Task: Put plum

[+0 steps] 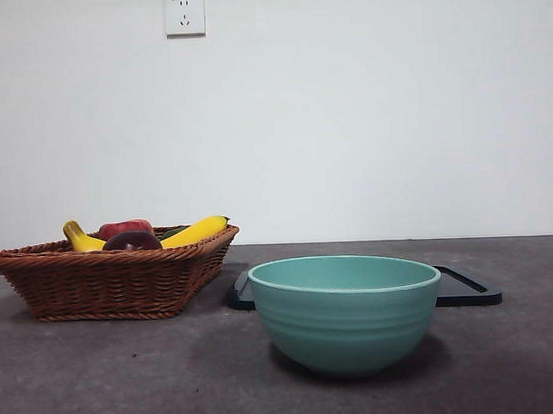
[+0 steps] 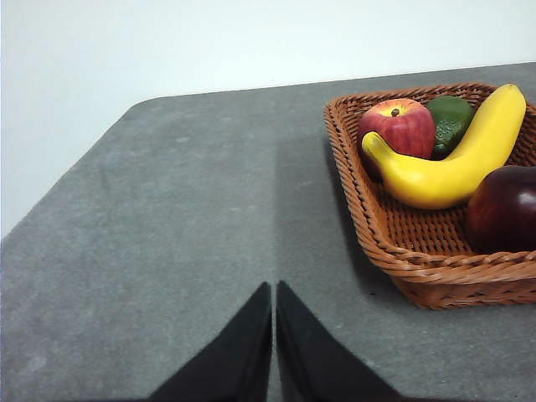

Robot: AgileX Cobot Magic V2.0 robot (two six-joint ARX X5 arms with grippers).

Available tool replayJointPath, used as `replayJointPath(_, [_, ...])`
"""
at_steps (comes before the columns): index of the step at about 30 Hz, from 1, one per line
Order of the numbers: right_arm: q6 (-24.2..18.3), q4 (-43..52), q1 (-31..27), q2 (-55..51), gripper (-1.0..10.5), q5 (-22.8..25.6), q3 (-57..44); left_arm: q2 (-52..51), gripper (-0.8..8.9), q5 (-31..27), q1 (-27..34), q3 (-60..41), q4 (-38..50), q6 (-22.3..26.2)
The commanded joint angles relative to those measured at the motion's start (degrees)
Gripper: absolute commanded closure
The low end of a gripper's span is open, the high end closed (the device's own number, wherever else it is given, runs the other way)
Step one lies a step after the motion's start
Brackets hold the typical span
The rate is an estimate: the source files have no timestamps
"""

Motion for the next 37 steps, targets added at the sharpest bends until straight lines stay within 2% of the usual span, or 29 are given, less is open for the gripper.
replayJointPath(1, [-0.83, 3.63, -1.16, -3.1, 9.4, 4.17, -5.22, -0.11, 8.07, -0.22, 0.15, -1.18, -0.39, -0.35])
replayJointPath(7, [-0.83, 5.18, -3.5, -8.57, 9.4, 9.01, -13.18, -0.11, 8.07, -0.22, 0.15, -1.16, -0.39, -0.35])
replayJointPath(13, [-0.81, 5.09, -4.61, -11.5, 9.4, 9.01, -17.49, -0.11, 8.07, -0.22, 0.15, -1.16, -0.39, -0.35])
replayJointPath(22, [-0.98, -2.36, -4.68, -12.83, 9.4, 9.14, -17.66, -0.11, 8.07, -0.22, 0.15, -1.16, -0.39, -0.35])
replayJointPath(37, [-0.77, -1.27, -4.68, -12.83, 9.4, 9.16, -17.62, -0.11, 8.07, -0.22, 0.15, -1.16, -0.39, -0.35])
